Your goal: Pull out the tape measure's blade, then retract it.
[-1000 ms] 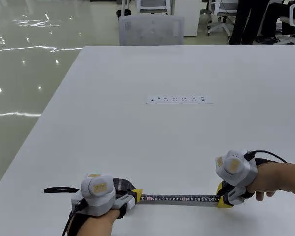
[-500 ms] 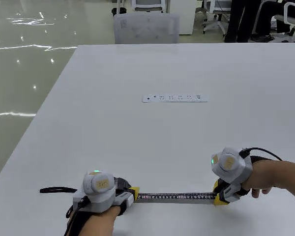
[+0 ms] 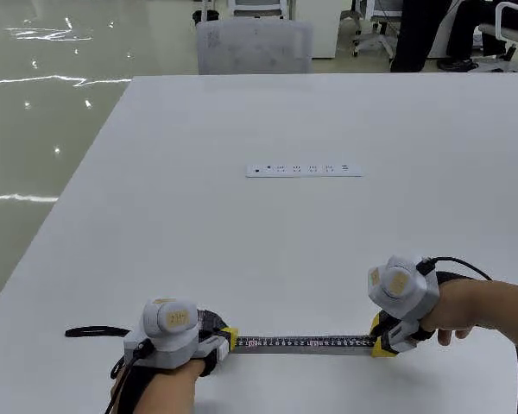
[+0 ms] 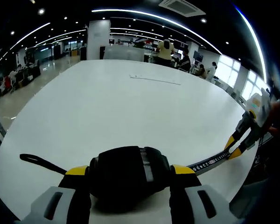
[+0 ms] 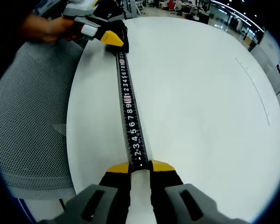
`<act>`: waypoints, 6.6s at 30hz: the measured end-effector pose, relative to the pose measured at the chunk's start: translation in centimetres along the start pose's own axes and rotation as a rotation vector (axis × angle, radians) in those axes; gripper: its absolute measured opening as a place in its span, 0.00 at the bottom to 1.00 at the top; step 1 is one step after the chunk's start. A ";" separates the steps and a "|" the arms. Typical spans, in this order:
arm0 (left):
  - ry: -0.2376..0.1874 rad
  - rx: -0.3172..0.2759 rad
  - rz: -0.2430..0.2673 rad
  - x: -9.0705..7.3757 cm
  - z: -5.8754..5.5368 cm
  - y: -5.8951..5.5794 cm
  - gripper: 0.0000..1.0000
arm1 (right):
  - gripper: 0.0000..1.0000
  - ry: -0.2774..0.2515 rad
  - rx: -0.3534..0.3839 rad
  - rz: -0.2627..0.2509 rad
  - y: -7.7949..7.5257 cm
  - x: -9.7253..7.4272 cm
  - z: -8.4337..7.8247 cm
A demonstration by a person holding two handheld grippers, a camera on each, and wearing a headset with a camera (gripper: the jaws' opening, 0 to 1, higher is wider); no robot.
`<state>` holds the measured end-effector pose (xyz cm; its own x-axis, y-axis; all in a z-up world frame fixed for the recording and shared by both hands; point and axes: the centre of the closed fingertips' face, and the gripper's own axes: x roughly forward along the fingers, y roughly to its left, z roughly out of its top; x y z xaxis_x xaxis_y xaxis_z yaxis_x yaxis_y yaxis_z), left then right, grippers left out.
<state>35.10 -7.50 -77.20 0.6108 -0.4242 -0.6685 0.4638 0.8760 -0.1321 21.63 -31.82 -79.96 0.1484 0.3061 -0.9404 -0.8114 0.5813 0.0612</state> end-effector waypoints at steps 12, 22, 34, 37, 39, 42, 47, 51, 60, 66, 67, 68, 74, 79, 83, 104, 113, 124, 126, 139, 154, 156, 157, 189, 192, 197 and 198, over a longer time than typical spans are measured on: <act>0.007 0.012 -0.013 0.0 -0.1 -0.1 0.63 | 0.13 -0.008 0.005 -0.005 0.0 0.0 0.0; 0.033 0.018 -0.060 -0.2 -0.3 -0.1 0.62 | 0.13 -0.049 0.005 -0.016 0.3 -0.1 0.1; 0.049 0.021 -0.100 -0.4 -0.4 -0.1 0.61 | 0.14 -0.096 0.035 -0.010 0.5 0.2 0.7; 0.051 0.021 -0.103 -0.4 -0.4 -0.2 0.61 | 0.14 -0.110 0.053 -0.009 0.6 0.1 1.0; 0.052 0.020 -0.103 -0.4 -0.4 -0.1 0.61 | 0.14 -0.114 0.081 -0.006 0.5 0.1 1.0; 0.052 0.021 -0.101 -0.4 -0.4 -0.1 0.62 | 0.14 -0.119 0.067 -0.008 0.5 0.2 1.0; 0.053 0.021 -0.102 -0.3 -0.4 -0.1 0.62 | 0.13 -0.117 0.040 -0.009 0.6 0.2 1.1; 0.053 0.020 -0.101 -0.3 -0.3 -0.1 0.62 | 0.13 -0.117 0.043 -0.007 0.5 0.3 1.2; 0.053 0.016 -0.102 -0.3 -0.3 -0.1 0.62 | 0.13 -0.118 0.046 -0.011 0.5 0.3 1.5; 0.052 0.017 -0.102 -0.3 -0.3 -0.1 0.62 | 0.13 -0.118 0.045 -0.017 0.6 0.5 1.8; 0.052 0.017 -0.102 -0.4 -0.3 -0.1 0.62 | 0.13 -0.119 0.047 -0.016 0.6 0.5 1.9; 0.053 0.017 -0.102 -0.4 -0.3 -0.1 0.62 | 0.13 -0.119 0.046 -0.017 0.6 0.5 1.9; 0.053 0.017 -0.103 -0.4 -0.3 -0.1 0.62 | 0.13 -0.121 0.036 -0.016 0.6 0.7 2.2; 0.053 0.017 -0.101 -0.3 -0.4 -0.1 0.62 | 0.13 -0.117 0.037 -0.016 0.7 0.8 2.6; 0.053 0.016 -0.102 -0.3 -0.3 -0.2 0.62 | 0.13 -0.112 0.042 -0.019 0.6 0.9 2.7; 0.053 0.015 -0.102 -0.2 -0.3 -0.1 0.62 | 0.14 -0.079 -0.050 -0.020 1.0 1.3 3.6; 0.052 0.013 -0.101 -0.3 -0.4 -0.2 0.62 | 0.14 -0.070 -0.083 -0.006 1.1 1.4 3.8; 0.051 0.013 -0.101 -0.3 -0.3 -0.2 0.62 | 0.14 -0.081 -0.094 -0.001 1.1 1.6 4.4; 0.052 0.013 -0.100 -0.3 -0.3 -0.2 0.62 | 0.14 -0.080 -0.099 -0.003 1.2 1.6 4.6; 0.053 0.011 -0.101 -0.4 -0.4 -0.2 0.62 | 0.14 -0.084 -0.101 0.000 1.5 1.9 5.3; 0.054 0.009 -0.099 -0.3 -0.4 -0.1 0.62 | 0.14 -0.102 -0.112 0.007 1.7 2.2 6.2; 0.054 0.009 -0.099 -0.3 -0.4 -0.1 0.62 | 0.14 -0.104 -0.108 0.007 1.7 2.3 6.3; 0.054 0.008 -0.099 -0.3 -0.4 -0.1 0.62 | 0.14 -0.106 -0.108 0.006 1.7 2.2 6.3; 0.059 -0.008 -0.099 -0.2 -0.3 -0.1 0.62 | 0.13 -0.137 -0.078 0.026 1.7 3.0 8.4; 0.059 -0.008 -0.101 -0.2 -0.3 -0.1 0.62 | 0.13 -0.136 -0.081 0.026 1.8 3.0 8.6; 0.059 -0.009 -0.102 -0.2 -0.3 -0.1 0.62 | 0.13 -0.138 -0.088 0.021 1.9 3.1 8.8; 0.059 -0.009 -0.102 -0.2 -0.3 -0.1 0.62 | 0.13 -0.138 -0.089 0.020 1.9 3.1 8.9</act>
<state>34.76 -7.41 -77.25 0.5218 -0.4974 -0.6931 0.5155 0.8312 -0.2083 25.60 -23.07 -79.83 0.2027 0.4213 -0.8840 -0.8611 0.5065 0.0439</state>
